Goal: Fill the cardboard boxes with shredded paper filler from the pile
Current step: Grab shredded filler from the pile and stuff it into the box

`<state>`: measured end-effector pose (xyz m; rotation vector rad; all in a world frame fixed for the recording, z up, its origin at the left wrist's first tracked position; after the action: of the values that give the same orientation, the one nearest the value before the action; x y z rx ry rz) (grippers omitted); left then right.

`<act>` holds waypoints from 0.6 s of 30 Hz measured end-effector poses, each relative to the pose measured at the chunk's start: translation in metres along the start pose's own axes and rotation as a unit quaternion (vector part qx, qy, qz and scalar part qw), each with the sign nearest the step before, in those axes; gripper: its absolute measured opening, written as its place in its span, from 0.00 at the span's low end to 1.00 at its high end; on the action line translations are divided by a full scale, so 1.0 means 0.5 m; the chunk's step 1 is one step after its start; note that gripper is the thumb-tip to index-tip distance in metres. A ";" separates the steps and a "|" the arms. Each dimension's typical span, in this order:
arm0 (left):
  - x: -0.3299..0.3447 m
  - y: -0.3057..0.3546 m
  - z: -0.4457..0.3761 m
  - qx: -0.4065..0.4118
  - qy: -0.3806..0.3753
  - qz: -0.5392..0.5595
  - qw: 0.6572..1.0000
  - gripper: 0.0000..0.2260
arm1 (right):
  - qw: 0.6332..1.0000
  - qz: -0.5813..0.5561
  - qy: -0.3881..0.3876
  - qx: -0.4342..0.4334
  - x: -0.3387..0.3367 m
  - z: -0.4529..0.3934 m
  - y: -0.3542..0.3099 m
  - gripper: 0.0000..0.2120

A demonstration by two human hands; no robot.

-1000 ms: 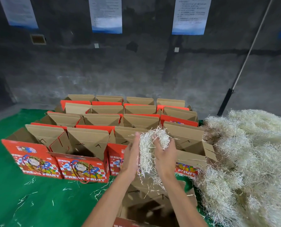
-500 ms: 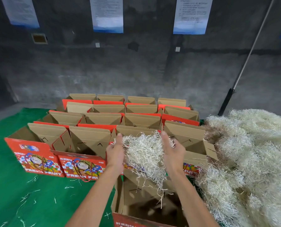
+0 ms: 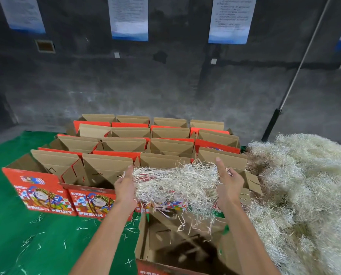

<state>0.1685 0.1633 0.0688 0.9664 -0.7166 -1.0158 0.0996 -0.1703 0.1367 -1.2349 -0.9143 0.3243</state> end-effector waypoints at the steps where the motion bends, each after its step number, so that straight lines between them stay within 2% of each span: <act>1: 0.001 0.001 -0.001 0.011 0.001 0.002 1.000 0.14 | 1.000 -0.008 0.002 0.003 -0.001 -0.003 0.000 0.51; 5: 0.023 0.008 0.026 0.068 -0.026 -0.016 0.997 0.22 | 0.999 -0.007 0.017 0.027 -0.005 0.002 0.002 0.50; 9: 0.076 0.028 0.073 0.175 -0.106 -0.118 0.972 0.42 | 0.999 0.019 -0.035 0.030 0.030 0.019 -0.021 0.53; 11: 0.108 0.041 0.111 0.212 -0.145 -0.140 0.956 0.45 | 0.997 0.013 -0.070 0.026 0.059 0.029 -0.031 0.55; 14: 0.144 0.053 0.156 0.258 -0.184 -0.140 0.938 0.48 | 0.994 0.035 -0.087 0.058 0.088 0.045 -0.032 0.53; 16: 0.158 0.050 0.170 0.273 -0.188 -0.166 0.929 0.52 | 0.991 0.055 -0.099 0.076 0.096 0.056 -0.029 0.52; 18: 0.159 0.040 0.171 0.248 -0.168 -0.168 0.939 0.52 | 0.988 0.064 -0.126 0.060 0.103 0.073 -0.033 0.48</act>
<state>0.1327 0.0668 0.1267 1.4018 -1.1553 -1.3540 0.1001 -0.1172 0.1749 -1.1595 -1.0173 0.6403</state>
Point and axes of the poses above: each hand's wrist, its own z-axis away from the middle knuckle, its own x-axis out of the palm, y = z × x, the point moved 8 cm from there along -z, towards the middle knuckle, and after that the axes turned 12 degrees about -z, right-handed, at the moved point
